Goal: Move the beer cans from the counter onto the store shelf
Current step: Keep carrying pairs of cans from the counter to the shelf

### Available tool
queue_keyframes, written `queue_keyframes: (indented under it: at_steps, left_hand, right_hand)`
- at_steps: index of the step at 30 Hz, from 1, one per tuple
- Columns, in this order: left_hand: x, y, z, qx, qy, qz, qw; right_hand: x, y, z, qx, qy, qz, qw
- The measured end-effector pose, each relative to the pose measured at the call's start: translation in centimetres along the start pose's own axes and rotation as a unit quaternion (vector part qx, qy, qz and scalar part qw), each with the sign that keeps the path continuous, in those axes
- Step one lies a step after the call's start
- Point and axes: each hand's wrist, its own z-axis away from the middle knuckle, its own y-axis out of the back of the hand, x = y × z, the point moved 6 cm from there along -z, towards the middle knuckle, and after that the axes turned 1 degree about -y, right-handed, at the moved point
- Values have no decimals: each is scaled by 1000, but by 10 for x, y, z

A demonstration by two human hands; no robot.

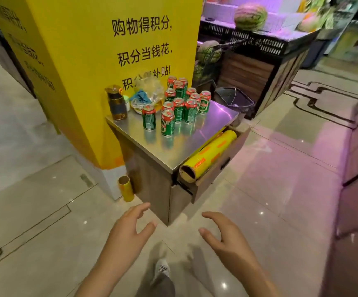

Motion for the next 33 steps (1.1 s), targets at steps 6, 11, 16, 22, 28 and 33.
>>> queue_keyframes:
  at_steps: [6,11,16,22,28,33]
  left_hand:
    - [-4,6,-93,53,41,20,998]
    - [11,-3,-179,65,55,39,996]
    - [41,-31,-256,46,26,21,998]
    - [77,-63,-323,38,33,7,999]
    - [60,-70,-369,81,106,52,990]
    - [35,-66,-394,144,201,93,964]
  right_hand:
    - [-15,26,-112,-29,52,13,998]
    - [-16,65,-193,0,98,34,995]
    - [21,99,-253,28,60,26,997]
    - [57,118,-325,-23,23,17,999]
    - [60,123,-426,-75,45,33,996]
    - [58,117,-508,-123,43,2,991]
